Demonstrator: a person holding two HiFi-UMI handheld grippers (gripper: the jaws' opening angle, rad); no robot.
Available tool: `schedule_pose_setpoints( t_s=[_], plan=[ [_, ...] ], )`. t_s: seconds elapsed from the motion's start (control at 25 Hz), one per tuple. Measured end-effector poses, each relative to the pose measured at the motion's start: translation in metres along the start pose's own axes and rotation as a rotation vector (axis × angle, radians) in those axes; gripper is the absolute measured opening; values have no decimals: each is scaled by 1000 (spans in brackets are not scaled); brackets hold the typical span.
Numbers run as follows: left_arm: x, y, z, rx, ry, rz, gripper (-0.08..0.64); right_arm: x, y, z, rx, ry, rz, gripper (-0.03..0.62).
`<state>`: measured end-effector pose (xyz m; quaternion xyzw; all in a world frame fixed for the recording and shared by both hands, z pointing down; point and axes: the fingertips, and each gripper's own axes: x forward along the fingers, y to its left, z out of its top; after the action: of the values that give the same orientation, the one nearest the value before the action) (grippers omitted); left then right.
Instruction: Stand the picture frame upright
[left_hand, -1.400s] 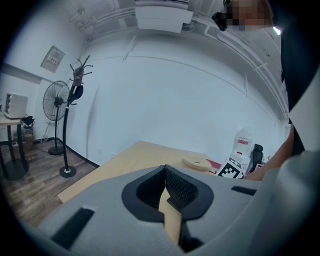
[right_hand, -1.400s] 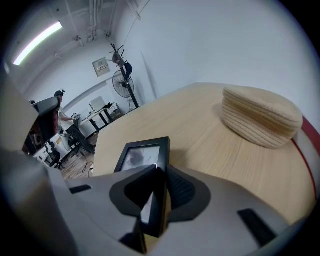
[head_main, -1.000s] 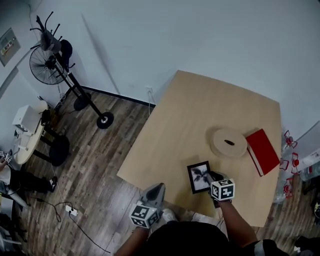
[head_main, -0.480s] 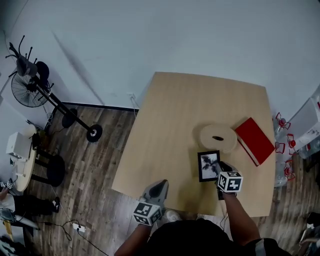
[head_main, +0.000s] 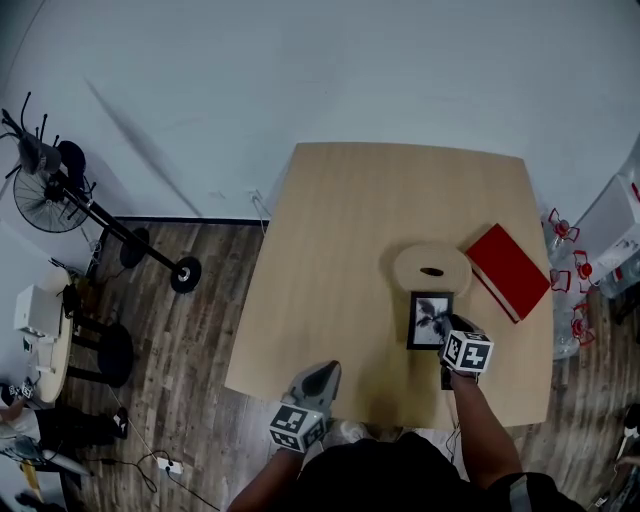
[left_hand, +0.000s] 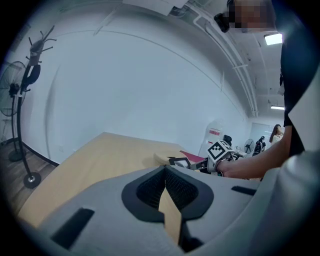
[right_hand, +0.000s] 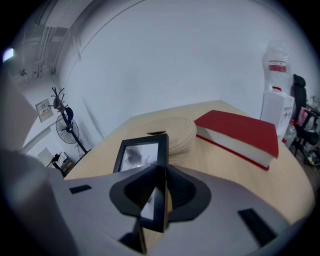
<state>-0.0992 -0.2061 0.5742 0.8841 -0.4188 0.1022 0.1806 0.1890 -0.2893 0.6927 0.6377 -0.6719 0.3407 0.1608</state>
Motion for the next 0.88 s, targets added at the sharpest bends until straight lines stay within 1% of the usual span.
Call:
schedule_pose_setpoints(
  t_s=[0.12, 0.32, 0.48, 0.6, 0.68, 0.76, 0.88],
  plan=[
    [3, -2, -2, 9, 5, -7, -5, 6, -6, -8, 5, 22, -13, 67],
    [4, -10, 0, 67, 13, -24, -5, 11, -9, -14, -15, 46, -19, 67],
    [1, -7, -2, 57, 15, -13, -5, 14, -6, -12, -36, 40, -28, 67],
    [1, -9, -6, 49, 18, -10, -5, 14, -5, -13, -47, 38, -18, 68],
    [1, -9, -9, 29, 24, -5, -5, 10, -3, -11, -59, 30, -7, 79],
    [1, -8, -10, 11, 26, -3, -5, 3, 0, -7, -81, 16, 2, 84],
    [1, -9, -10, 13, 28, -8, -5, -11, 9, 1, -121, -13, 18, 86]
  ],
)
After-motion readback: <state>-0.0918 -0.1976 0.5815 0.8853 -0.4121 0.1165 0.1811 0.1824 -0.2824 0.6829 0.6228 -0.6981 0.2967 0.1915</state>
